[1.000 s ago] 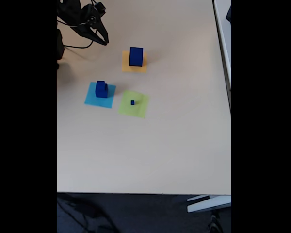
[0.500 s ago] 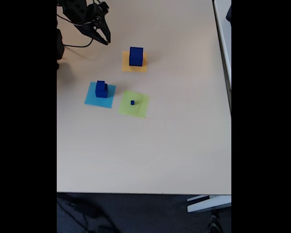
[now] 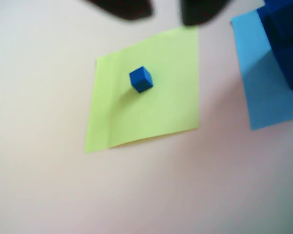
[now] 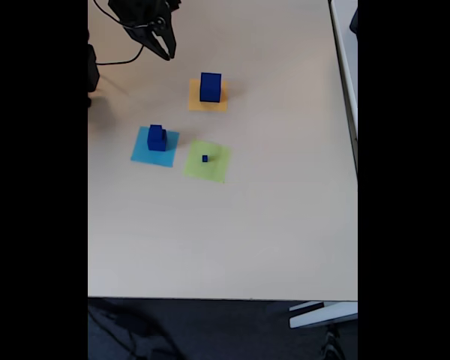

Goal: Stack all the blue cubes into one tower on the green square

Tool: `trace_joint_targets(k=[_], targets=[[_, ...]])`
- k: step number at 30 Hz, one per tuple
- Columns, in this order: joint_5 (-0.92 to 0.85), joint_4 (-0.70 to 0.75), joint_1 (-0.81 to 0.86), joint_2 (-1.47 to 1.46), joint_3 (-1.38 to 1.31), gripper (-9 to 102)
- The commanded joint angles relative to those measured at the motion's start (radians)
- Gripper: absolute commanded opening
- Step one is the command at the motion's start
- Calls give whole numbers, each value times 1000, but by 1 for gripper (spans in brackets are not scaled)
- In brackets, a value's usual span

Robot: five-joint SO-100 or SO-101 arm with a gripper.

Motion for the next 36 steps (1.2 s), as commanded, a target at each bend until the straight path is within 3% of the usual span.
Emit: trace_joint_targets(k=[1, 15, 36], targets=[[61, 26, 31, -6, -75, 0], [227, 195, 74, -132, -249, 0], [318, 276, 141, -206, -291, 0]])
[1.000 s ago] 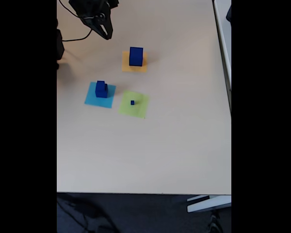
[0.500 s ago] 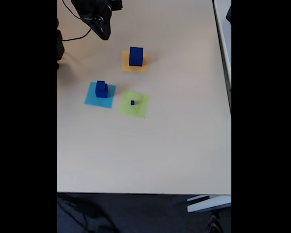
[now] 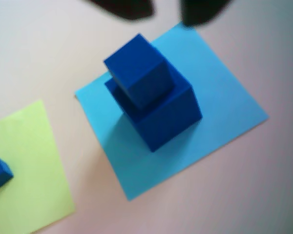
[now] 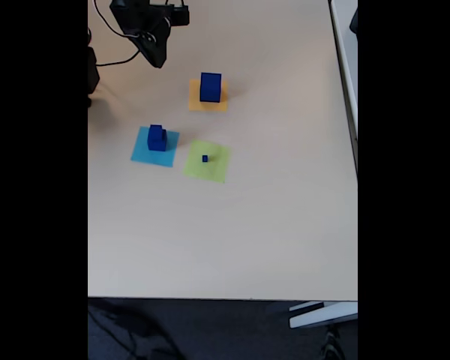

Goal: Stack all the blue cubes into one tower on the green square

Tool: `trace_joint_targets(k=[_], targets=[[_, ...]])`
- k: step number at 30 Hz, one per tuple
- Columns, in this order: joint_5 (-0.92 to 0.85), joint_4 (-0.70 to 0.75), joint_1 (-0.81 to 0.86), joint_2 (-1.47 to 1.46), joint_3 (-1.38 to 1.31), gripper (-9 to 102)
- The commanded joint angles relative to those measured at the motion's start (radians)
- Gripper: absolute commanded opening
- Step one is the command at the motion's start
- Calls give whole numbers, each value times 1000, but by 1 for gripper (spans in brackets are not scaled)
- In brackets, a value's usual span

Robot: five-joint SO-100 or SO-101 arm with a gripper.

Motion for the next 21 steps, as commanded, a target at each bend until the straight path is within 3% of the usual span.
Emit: trace_joint_targets(k=[1, 21], targets=[[26, 12, 14, -3, -61, 0], [23, 9, 41, -84, -215, 0]])
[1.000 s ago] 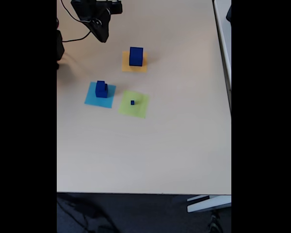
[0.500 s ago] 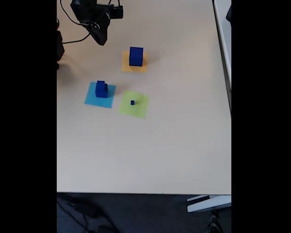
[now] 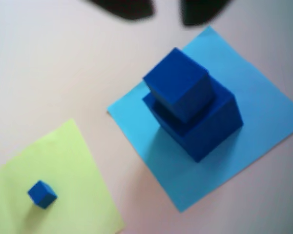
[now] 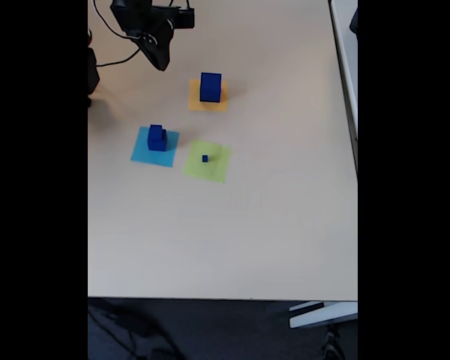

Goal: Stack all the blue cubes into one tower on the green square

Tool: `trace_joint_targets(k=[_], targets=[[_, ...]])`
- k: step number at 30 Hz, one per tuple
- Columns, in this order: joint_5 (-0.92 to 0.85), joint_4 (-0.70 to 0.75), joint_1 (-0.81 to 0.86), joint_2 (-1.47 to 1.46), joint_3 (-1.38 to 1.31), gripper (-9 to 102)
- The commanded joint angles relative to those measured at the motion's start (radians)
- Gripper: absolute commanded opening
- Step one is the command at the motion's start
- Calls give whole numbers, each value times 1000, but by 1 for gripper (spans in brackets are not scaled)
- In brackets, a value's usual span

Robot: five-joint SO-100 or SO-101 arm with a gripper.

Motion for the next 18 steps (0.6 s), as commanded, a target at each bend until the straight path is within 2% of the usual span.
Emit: trace_joint_targets(k=[1, 11, 18], targets=[[11, -5, 0, -20, -94, 0], [89, -31, -46, -101, -250, 0], [126, -38, -34, -135, -259, 0]])
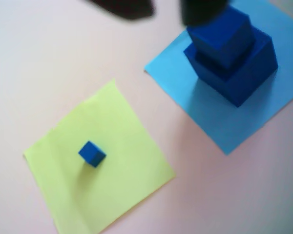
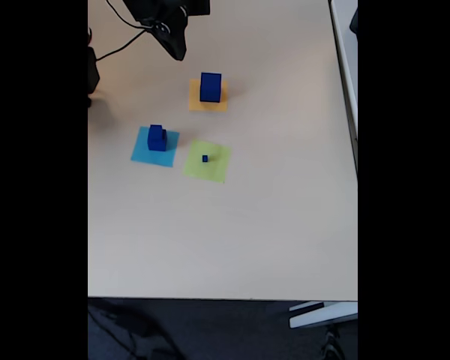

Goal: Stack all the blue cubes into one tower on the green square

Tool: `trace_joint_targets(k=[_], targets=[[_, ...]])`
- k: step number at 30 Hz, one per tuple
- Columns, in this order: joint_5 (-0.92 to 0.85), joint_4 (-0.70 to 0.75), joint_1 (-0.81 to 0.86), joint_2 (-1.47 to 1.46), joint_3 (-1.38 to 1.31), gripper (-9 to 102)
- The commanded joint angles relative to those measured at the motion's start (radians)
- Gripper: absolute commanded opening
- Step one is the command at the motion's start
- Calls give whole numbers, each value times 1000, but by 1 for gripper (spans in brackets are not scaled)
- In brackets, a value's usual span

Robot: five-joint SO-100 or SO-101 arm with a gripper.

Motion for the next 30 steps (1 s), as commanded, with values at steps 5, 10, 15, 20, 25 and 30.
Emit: trace_joint_targets(k=[5, 10, 15, 20, 25, 30], targets=[[21, -34, 11, -91, -137, 0], [43, -92, -12, -107, -141, 0], [78, -124, -20, -112, -115, 0], [126, -201, -6, -167, -80, 0], [189, -365, -20, -138, 40, 0], [259, -387, -44, -141, 58, 0]])
